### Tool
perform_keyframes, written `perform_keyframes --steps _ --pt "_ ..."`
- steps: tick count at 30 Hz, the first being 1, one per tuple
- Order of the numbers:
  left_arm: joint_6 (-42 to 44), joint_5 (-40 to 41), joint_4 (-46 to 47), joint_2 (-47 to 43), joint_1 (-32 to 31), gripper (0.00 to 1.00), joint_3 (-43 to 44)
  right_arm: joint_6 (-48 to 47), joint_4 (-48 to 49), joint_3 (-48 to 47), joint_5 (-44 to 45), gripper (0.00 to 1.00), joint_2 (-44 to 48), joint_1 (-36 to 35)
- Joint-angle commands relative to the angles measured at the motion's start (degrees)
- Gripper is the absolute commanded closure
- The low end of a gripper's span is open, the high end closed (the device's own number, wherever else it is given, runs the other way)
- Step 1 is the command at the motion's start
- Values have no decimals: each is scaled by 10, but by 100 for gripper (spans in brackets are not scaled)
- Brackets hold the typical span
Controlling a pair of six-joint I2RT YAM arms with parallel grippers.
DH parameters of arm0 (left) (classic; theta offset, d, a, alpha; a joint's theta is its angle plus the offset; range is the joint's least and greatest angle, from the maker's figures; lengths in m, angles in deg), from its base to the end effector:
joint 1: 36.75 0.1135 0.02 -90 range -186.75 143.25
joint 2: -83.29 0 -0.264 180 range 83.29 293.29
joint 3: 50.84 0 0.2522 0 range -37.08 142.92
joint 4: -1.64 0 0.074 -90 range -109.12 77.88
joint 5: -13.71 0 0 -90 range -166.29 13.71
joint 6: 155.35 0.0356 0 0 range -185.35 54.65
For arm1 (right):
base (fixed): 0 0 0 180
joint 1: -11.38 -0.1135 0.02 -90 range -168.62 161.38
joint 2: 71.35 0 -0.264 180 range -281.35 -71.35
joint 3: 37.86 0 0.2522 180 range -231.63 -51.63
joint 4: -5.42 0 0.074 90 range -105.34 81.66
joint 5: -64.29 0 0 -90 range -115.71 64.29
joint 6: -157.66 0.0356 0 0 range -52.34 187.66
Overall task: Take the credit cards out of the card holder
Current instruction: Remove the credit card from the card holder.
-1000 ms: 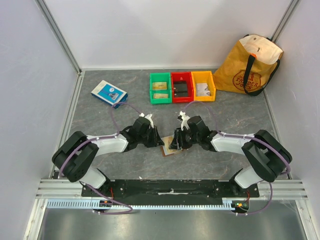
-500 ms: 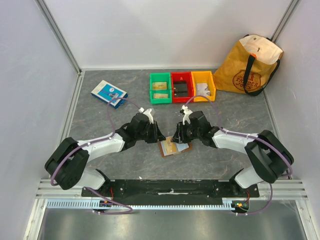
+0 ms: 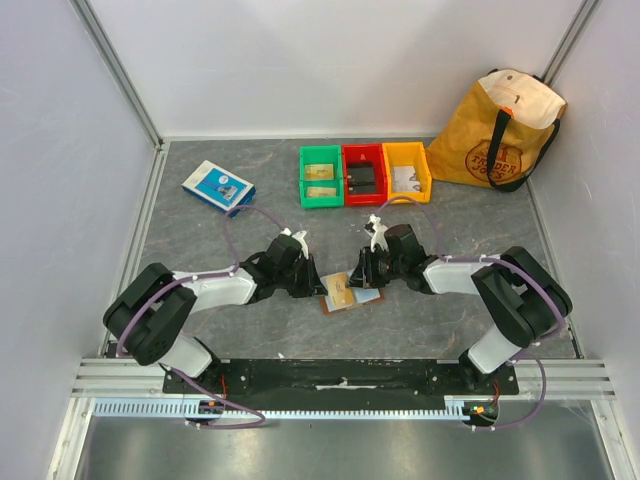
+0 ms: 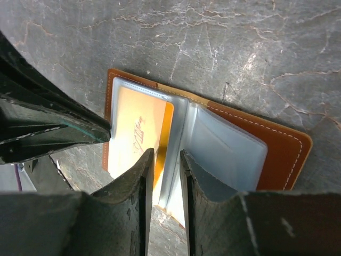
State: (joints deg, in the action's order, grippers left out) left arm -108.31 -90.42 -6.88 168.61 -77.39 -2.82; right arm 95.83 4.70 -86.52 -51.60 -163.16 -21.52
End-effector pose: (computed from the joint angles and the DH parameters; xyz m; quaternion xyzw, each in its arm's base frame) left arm 0.2028 -0.1855 0.1460 0.0276 0.9203 -0.3337 0.2023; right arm 0.2340 0.1699 0.1314 -0.1247 0.8923 0.3715 0.2242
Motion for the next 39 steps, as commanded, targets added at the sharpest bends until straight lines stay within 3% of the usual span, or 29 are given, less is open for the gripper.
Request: perform_keyframes --steps 1,10,15,23,31,39 --pt "2 -12 21 16 -3 86 -4 26 79 29 -64 69 -30 7" --pt "3 2 14 32 -3 88 -9 88 206 70 -141 82 -63 29" --pt "5 9 6 31 -3 89 -8 106 244 83 -168 99 -67 43" --pt "7 17 -1 15 -4 92 -10 87 221 88 -188 100 -59 76" --pt "6 0 12 -31 -23 79 21 89 226 90 -188 100 -68 77" --pt "8 -6 25 20 -30 83 46 91 226 90 -185 100 -70 76"
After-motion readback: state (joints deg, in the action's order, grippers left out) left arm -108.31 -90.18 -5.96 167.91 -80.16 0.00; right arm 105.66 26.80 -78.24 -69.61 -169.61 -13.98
